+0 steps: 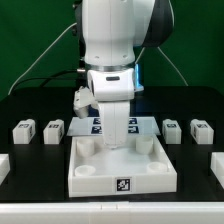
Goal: Assemble one leg
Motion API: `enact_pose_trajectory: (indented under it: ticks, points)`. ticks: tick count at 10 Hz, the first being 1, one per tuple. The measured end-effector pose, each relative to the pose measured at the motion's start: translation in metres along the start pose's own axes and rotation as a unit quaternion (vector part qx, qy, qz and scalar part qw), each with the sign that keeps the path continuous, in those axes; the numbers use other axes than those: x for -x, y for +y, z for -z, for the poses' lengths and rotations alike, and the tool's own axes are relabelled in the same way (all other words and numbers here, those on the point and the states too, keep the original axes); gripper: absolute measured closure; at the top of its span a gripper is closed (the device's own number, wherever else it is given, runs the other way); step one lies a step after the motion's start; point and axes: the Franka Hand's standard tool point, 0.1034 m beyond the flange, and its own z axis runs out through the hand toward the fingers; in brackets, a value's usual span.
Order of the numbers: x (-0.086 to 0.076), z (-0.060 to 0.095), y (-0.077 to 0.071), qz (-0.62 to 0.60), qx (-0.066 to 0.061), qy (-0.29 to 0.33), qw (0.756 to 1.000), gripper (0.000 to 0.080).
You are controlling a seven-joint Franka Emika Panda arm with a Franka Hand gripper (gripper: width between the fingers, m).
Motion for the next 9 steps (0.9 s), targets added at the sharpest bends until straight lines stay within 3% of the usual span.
enact_pose_trajectory:
  ticks: [7, 9]
  points:
    - [0.0, 0.0, 0.001, 0.0, 0.001, 0.0, 1.0, 0.0732]
    - [-0.011, 0.005, 0.018, -0.005, 0.009, 0.001, 1.0, 0.0732]
